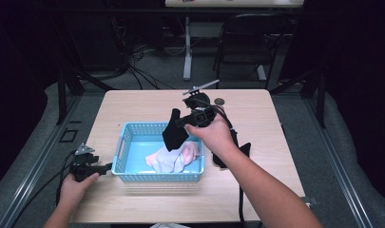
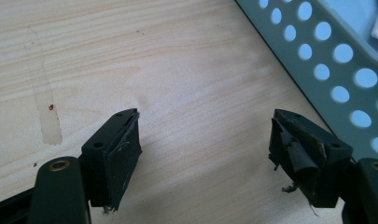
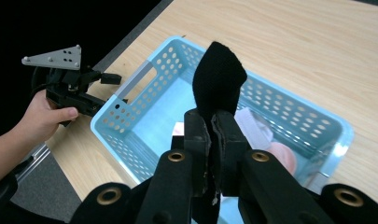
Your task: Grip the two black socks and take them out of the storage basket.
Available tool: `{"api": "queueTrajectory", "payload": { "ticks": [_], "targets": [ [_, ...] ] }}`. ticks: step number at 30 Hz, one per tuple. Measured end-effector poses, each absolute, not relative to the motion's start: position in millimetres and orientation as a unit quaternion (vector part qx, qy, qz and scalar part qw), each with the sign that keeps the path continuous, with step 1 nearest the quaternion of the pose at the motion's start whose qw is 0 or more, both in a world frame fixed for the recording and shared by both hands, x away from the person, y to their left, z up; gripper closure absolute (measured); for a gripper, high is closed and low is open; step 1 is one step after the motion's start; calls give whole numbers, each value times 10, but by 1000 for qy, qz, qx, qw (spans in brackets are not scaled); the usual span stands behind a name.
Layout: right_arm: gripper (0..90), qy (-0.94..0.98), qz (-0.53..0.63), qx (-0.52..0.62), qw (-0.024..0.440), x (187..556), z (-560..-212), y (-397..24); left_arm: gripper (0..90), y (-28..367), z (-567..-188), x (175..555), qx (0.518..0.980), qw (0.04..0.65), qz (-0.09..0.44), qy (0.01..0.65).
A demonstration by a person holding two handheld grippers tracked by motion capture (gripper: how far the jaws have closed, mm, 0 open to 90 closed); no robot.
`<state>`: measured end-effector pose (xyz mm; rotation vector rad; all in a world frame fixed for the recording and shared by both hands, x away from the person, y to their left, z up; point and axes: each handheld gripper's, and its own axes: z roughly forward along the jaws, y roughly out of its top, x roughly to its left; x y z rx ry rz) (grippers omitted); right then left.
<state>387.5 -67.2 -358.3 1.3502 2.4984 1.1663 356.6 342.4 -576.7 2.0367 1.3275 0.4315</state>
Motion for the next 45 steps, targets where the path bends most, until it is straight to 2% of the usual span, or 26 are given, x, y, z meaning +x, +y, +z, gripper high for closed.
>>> {"api": "queueTrajectory", "payload": {
  "ticks": [11, 20, 33, 45],
  "targets": [
    [852, 785, 390, 476, 68, 3806, -3425, -1226, 246, 3421, -5777, 3571, 778, 328, 167, 510],
    [852, 765, 381, 511, 96, 3722, -3423, -1611, 247, 3416, -5769, 3562, 779, 328, 168, 507],
    [852, 735, 359, 568, 87, 3648, -3860, -2065, 246, 3426, -5765, 3561, 778, 330, 167, 508],
    [852, 736, 362, 569, 61, 3677, -4158, -1994, 246, 3421, -5765, 3558, 779, 330, 167, 507]
  ]
}}
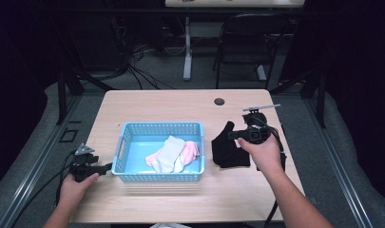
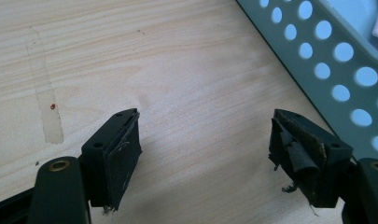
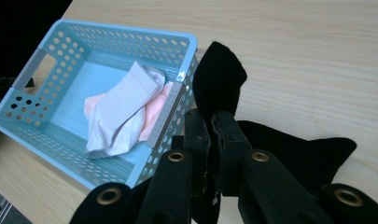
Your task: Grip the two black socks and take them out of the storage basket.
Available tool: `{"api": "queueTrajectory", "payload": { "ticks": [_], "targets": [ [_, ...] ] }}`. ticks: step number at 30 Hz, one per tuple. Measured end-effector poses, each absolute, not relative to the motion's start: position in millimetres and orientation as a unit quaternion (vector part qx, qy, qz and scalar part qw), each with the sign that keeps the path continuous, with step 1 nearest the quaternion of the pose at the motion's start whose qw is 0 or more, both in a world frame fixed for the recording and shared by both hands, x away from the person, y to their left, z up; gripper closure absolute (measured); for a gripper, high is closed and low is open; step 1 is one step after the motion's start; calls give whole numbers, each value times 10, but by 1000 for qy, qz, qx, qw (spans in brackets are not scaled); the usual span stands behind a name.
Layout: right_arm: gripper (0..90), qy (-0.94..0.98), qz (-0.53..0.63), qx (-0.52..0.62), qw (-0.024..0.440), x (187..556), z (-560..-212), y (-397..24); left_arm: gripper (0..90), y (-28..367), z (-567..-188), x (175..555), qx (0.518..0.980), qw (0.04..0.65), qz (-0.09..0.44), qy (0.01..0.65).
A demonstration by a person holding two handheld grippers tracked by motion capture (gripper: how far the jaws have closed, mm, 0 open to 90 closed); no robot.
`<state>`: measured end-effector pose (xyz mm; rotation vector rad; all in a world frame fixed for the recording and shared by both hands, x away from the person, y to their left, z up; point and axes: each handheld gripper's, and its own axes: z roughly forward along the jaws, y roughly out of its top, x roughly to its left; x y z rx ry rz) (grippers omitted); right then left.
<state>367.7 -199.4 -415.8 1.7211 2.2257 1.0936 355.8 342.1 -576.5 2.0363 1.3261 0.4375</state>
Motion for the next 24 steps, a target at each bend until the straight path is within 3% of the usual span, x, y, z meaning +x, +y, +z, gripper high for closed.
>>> {"api": "queueTrajectory", "payload": {
  "ticks": [12, 24],
  "targets": [
    [851, 715, 324, 618, 48, 3789, -4839, -2195, 246, 3416, -5770, 3560, 780, 328, 167, 507],
    [840, 702, 307, 641, 58, 3793, -5079, -2413, 247, 3414, -5775, 3561, 781, 326, 167, 506]
  ]
}}
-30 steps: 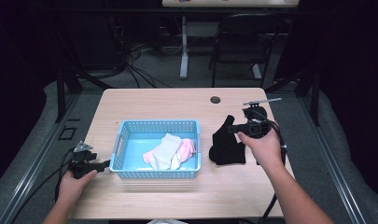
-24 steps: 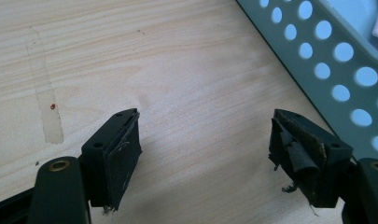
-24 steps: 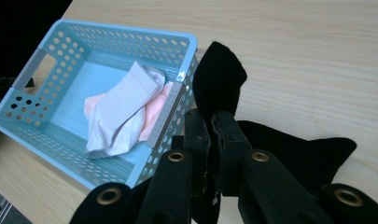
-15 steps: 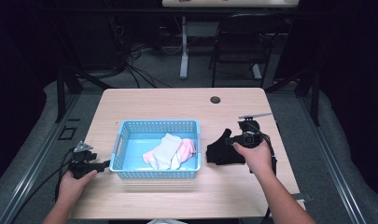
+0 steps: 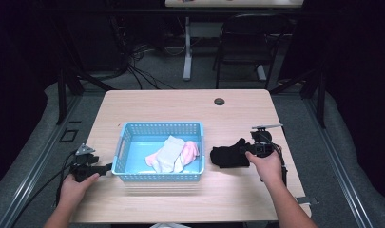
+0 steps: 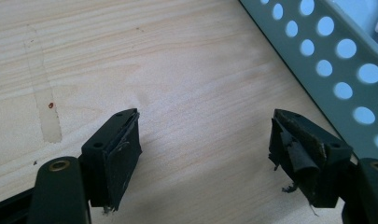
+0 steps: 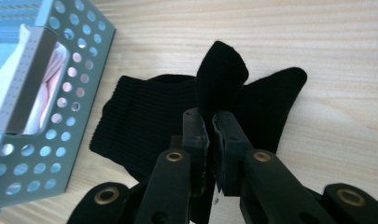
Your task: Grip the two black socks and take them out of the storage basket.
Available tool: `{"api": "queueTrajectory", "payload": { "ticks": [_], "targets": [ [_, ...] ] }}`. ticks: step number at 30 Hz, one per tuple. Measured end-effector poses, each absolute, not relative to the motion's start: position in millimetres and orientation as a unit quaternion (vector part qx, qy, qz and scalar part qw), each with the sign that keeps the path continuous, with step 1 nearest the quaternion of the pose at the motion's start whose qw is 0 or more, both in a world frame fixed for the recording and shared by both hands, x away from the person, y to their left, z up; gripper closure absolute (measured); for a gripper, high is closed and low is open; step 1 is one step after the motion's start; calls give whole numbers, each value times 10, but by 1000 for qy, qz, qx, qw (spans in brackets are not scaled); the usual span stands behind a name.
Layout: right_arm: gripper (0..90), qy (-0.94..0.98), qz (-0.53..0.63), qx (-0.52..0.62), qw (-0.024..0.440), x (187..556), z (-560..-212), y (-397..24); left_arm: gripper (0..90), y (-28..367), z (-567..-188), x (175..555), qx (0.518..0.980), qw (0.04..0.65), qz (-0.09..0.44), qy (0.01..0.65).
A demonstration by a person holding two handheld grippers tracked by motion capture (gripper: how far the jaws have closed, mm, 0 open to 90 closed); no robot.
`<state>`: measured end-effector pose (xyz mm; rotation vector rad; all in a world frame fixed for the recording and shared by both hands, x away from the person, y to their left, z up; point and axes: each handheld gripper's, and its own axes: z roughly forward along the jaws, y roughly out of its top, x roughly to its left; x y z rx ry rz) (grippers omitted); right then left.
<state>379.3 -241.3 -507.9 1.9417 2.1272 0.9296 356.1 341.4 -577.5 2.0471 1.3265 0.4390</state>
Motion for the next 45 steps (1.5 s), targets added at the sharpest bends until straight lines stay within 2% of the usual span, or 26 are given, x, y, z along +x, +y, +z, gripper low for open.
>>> {"api": "queueTrajectory", "payload": {
  "ticks": [13, 18, 22, 35, 45],
  "targets": [
    [722, 706, 301, 640, 51, 3811, -5135, -2426, 246, 3413, -5776, 3561, 781, 325, 168, 506],
    [604, 695, 308, 647, 63, 3811, -5086, -2449, 247, 3414, -5775, 3560, 781, 326, 167, 506],
    [575, 689, 316, 649, 65, 3806, -5021, -2479, 246, 3415, -5774, 3560, 781, 326, 167, 506],
    [566, 697, 330, 632, 80, 3745, -4873, -2372, 247, 3417, -5771, 3559, 780, 327, 168, 507],
    [575, 718, 342, 601, 81, 3689, -4818, -2128, 247, 3419, -5770, 3559, 780, 327, 168, 506]
  ]
}}
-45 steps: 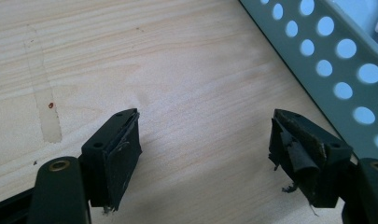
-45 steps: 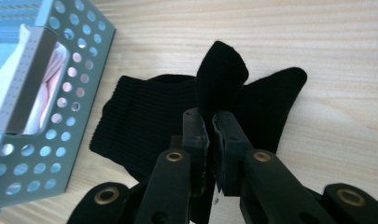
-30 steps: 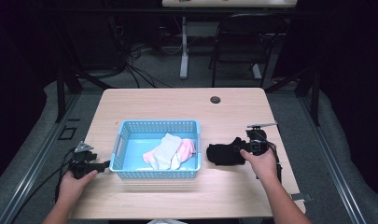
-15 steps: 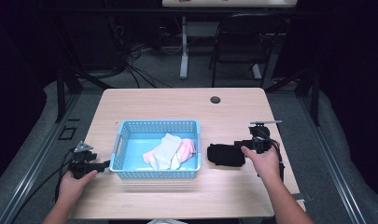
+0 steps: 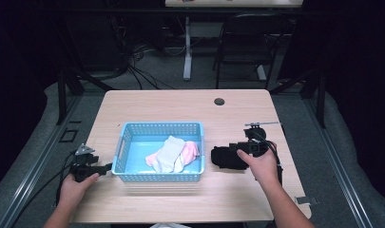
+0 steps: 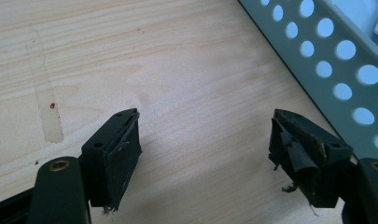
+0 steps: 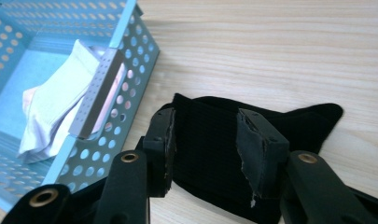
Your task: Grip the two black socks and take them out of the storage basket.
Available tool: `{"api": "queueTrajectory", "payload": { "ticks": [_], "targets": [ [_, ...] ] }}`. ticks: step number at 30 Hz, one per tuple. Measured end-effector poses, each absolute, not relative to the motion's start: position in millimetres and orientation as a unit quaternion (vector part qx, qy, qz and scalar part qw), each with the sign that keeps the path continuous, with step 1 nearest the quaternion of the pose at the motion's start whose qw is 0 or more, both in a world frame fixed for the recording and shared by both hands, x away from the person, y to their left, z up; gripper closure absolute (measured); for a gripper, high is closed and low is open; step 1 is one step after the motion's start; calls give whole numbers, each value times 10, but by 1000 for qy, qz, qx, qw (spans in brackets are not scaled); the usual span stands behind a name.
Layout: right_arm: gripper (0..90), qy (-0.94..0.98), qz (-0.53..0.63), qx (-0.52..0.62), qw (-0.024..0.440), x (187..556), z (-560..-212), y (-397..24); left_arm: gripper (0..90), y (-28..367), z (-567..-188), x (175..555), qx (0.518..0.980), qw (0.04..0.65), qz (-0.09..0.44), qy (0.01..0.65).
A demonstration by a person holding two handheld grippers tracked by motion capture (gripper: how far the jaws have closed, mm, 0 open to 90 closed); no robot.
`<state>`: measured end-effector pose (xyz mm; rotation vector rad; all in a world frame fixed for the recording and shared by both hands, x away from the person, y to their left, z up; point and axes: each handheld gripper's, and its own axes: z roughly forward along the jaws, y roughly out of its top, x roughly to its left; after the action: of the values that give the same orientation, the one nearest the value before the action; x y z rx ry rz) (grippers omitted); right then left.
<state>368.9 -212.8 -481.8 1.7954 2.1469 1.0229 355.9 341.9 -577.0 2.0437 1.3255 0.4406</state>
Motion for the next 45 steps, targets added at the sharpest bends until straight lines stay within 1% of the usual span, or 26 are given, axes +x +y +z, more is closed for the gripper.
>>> {"api": "queueTrajectory", "payload": {
  "ticks": [10, 14, 24, 32, 38, 42, 45],
  "targets": [
    [581, 739, 356, 565, 88, 3617, -4810, -1889, 247, 3419, -5769, 3559, 780, 328, 169, 506],
    [581, 737, 372, 558, 85, 3567, -4859, -1823, 247, 3419, -5769, 3559, 780, 327, 168, 506],
    [581, 744, 375, 543, 102, 3390, -5076, -1816, 247, 3417, -5770, 3559, 781, 327, 168, 505],
    [581, 747, 371, 538, 125, 3290, -5236, -1825, 246, 3417, -5771, 3561, 780, 327, 168, 506],
    [581, 742, 376, 541, 124, 3275, -5310, -1830, 247, 3417, -5769, 3561, 780, 328, 167, 505],
    [581, 739, 383, 543, 110, 3269, -5354, -1835, 247, 3418, -5767, 3561, 780, 330, 167, 506],
    [581, 743, 376, 542, 118, 3271, -5391, -1825, 246, 3419, -5766, 3561, 780, 329, 166, 506]
  ]
}}
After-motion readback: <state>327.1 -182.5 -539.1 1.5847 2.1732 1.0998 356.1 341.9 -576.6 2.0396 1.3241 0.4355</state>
